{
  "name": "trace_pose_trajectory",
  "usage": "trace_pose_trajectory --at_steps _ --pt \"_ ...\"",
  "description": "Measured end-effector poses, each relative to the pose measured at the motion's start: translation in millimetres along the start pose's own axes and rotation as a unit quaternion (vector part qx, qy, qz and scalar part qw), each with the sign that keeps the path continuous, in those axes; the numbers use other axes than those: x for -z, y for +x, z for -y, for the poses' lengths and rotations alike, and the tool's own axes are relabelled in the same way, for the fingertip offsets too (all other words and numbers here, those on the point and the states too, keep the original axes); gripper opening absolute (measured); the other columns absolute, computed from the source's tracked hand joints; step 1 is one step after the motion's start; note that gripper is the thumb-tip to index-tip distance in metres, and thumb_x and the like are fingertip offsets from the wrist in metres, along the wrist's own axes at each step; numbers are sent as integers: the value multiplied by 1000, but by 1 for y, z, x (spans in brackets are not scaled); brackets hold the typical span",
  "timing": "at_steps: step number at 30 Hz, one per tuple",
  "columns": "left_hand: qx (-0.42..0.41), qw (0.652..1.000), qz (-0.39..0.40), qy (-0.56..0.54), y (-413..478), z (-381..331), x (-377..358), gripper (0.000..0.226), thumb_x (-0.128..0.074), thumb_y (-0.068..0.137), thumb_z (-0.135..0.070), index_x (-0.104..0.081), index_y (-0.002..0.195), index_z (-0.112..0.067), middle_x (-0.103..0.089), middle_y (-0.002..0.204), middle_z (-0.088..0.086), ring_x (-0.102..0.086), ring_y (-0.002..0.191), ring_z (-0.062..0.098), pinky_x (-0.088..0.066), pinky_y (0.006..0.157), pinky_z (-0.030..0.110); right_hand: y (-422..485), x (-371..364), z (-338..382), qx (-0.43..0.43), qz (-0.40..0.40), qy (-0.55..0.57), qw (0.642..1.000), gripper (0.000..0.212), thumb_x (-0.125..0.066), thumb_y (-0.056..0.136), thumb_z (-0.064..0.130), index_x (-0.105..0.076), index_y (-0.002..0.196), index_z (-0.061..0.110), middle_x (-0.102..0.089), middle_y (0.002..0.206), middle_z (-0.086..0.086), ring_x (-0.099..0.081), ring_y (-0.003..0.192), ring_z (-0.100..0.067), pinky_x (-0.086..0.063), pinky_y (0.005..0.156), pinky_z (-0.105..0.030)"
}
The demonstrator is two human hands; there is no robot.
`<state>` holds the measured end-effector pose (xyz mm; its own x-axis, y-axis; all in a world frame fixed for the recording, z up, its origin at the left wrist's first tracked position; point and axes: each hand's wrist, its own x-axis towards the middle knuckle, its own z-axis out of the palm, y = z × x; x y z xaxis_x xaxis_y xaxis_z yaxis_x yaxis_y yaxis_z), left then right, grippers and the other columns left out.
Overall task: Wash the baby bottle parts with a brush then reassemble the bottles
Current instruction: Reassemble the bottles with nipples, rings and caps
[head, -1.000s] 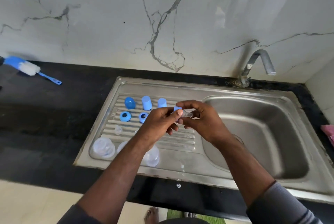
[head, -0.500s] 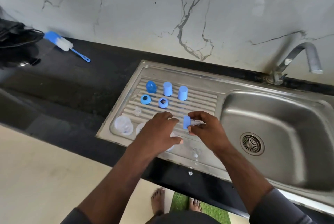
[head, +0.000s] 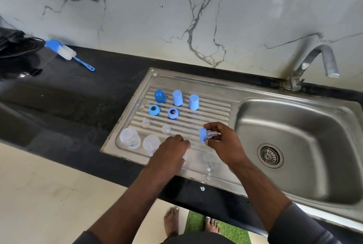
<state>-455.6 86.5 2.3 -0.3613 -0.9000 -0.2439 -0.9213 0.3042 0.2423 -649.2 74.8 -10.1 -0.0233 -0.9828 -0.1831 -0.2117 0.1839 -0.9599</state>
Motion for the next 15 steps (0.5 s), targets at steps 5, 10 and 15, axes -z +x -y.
trace_pose_trajectory --at_steps 5,10,15 --pt "48 949 -139 -279 10 4 35 31 -67 93 -34 -62 124 -28 -61 117 -8 -58 106 10 -47 88 28 4 17 23 30 -57 48 997 43 -71 79 -12 -68 109 19 -72 107 3 -65 83 -10 -56 75 -26" --pt "133 749 -138 -634 17 13 69 22 -60 100 -31 -67 115 -17 -68 118 14 -71 101 25 -62 80 40 4 27 59 68 -82 101 989 39 -67 86 -9 -66 113 18 -70 110 0 -66 84 -18 -59 72 -37" --pt "93 706 -147 -687 24 12 87 27 -54 103 -27 -69 113 -8 -70 104 15 -70 89 23 -60 72 36 3 27 82 123 -64 31 990 48 -68 81 -14 -66 117 19 -71 110 5 -68 84 -18 -60 79 -35"
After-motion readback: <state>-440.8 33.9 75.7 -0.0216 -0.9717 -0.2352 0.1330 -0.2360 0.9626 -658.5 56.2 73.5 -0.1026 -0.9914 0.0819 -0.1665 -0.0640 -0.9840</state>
